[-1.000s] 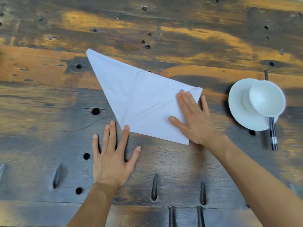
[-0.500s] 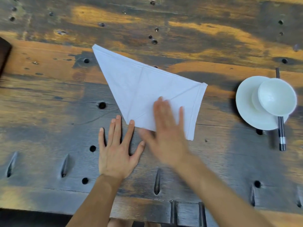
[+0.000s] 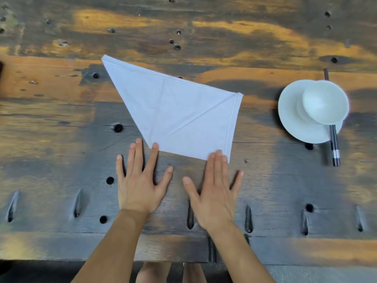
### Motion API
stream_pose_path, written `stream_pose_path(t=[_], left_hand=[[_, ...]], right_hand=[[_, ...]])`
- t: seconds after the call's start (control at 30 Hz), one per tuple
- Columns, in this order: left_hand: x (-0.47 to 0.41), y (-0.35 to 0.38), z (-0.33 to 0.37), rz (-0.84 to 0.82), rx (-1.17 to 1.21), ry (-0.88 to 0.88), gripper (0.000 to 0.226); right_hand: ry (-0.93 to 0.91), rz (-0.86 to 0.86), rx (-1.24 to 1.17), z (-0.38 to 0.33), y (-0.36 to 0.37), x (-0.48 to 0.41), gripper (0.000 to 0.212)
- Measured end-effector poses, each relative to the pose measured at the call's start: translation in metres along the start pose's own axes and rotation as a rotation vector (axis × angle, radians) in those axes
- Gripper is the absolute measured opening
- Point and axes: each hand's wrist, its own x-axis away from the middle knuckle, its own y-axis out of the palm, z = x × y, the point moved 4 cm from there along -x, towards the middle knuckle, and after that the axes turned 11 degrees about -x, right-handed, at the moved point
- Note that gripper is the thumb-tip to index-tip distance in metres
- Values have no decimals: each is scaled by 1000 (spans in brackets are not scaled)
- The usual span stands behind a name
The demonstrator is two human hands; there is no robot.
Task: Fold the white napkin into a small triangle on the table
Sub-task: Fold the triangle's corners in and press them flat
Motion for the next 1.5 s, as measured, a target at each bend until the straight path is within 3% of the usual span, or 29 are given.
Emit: stream_pose_path(t=[0.27, 0.4, 0.53, 0.87, 1.17, 1.37, 1.5], left_hand=[[0, -1, 0, 6, 19, 4, 75], [1, -2, 0, 11, -2, 17, 73], [-1, 3, -5, -52, -86, 50, 81], [-1, 0, 0, -13, -5, -5, 75], [0, -2, 1, 17, 16, 25, 77], [6, -21, 12, 228, 116, 148, 58], [-24, -31, 51, 136, 188, 205, 61]], right_hand=[[32, -15, -8, -9, -6, 12, 97], [-145, 19, -109, -64, 3, 4, 93], [-177, -109, -88, -96, 21, -14, 95], [13, -20, 13, -6, 1, 11, 92], [5, -55, -1, -5, -3, 14, 93], [-207, -17, -156, -31, -21, -2, 85], [-388, -141, -272, -54, -30, -44, 81]])
